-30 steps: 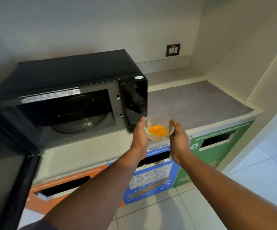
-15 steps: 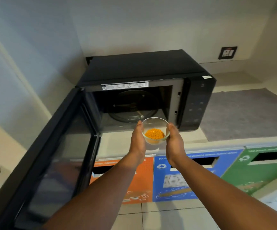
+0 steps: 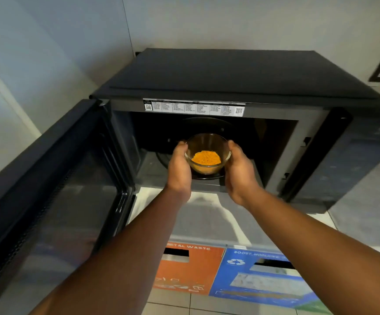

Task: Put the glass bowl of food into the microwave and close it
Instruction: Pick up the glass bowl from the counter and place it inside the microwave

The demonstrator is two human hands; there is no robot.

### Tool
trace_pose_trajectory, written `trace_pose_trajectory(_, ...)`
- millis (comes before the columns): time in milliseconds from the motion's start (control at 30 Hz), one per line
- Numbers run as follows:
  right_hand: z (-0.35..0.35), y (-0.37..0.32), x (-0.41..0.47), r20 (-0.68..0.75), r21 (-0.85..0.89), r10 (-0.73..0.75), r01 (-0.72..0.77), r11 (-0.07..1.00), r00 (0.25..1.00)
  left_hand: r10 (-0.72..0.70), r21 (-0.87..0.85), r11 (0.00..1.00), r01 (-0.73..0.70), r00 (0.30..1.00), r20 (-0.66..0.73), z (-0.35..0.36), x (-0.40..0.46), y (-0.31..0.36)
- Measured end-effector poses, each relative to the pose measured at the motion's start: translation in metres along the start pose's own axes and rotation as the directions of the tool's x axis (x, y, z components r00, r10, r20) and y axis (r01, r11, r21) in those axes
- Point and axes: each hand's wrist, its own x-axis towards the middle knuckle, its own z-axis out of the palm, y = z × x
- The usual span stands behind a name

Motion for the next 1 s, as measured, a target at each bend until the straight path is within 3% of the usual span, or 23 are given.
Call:
trace_pose_trajectory(133,0.006,0.009,0.024,-0.015,0.012,0.031,-0.031,0.999,0.999,-0.024,-0.052,0.998,0.022,0.999,-0.033,-0.003,0.014,-0.005)
trace_pose_trajectory(333,0.022,0.016,0.024,0.022,0.045,0.106,-0.106,0.993,0.994,-0.03,0.0,1.0,0.03,0.998,-0.049,-0.018,0.013,0.002)
trace_pose_trajectory(567,0.028,0.011,0.009,0.087,0.011,0.089,-0.09,0.996,0.992,-0.08,-0.024,0.997,0.079,0.992,-0.101,-0.024,0.006,0.01)
trace_pose_trajectory(1000,0.031,-0.013,-0.032,0.064,-0.05,0.117,-0.114,0.992,0.991,-0.112,-0.001,0.994,0.113,0.981,-0.159,-0.017,-0.036,0.032)
